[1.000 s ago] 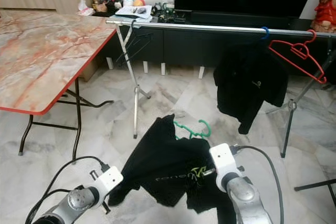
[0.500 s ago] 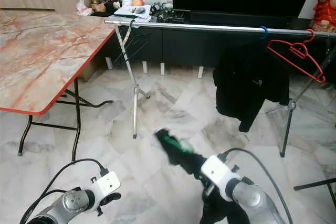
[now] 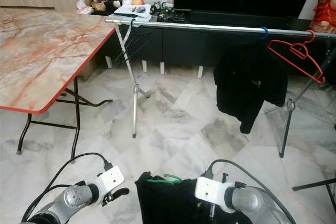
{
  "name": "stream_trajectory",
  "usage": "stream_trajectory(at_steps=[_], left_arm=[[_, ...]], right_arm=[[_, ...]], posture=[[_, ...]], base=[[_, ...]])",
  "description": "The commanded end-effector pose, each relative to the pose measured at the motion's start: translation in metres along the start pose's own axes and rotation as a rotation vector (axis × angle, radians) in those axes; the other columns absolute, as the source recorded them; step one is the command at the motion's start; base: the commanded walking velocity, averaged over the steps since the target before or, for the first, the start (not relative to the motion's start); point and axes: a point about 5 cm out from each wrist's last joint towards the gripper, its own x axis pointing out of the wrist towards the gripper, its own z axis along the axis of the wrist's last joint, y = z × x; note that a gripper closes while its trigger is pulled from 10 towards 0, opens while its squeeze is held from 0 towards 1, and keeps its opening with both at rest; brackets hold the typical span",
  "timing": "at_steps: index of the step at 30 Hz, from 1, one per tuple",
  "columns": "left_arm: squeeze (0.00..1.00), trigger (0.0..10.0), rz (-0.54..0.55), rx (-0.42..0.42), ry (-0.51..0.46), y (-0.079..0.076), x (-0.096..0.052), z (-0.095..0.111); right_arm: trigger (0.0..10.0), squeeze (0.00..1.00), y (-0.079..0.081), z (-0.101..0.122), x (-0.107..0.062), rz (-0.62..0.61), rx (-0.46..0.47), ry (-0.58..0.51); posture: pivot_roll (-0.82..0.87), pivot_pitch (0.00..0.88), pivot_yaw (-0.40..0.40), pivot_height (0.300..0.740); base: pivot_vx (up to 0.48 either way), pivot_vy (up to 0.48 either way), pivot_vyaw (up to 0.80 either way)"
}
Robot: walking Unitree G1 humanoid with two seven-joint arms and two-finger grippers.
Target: Hang hanger
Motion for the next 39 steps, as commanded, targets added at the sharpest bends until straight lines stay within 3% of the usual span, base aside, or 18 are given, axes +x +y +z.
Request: stream_trajectory(at_steps=[1,14,26,39], left_arm=[[0.00,10.0,-0.015,0.009,-0.017,0.002,0.000,0.004],[0.00,10.0,-0.089,0.043,0.016,-0.004,0.003,0.003],[0.00,10.0,-0.037,0.061,0.105,-0.002,-0.003,-0.013],[0.00,10.0,0.041,-0.071,0.122,0.004,-0.008,-0.023]], right_arm=[[10.0,0.00,-0.002,0.008,0.001,0.002,-0.029,-0.040],[10.0,0.00,-0.004,0.022,-0.001,0.002,-0.070,-0.116],[10.0,0.00,-0.011,0.032,-0.016,0.011,-0.084,-0.166],[10.0,0.00,-0.023,0.036,-0.035,-0.037,-0.057,-0.191]], posture=[[0.08,0.059,0.000,0.740],[0.07,0.061,0.005,0.740],[0.07,0.067,0.010,0.740],[0.06,0.070,0.012,0.740]], base=[[0.000,0.000,0.00],[0.000,0.000,0.00],[0.000,0.000,0.00],[0.000,0.000,0.00]])
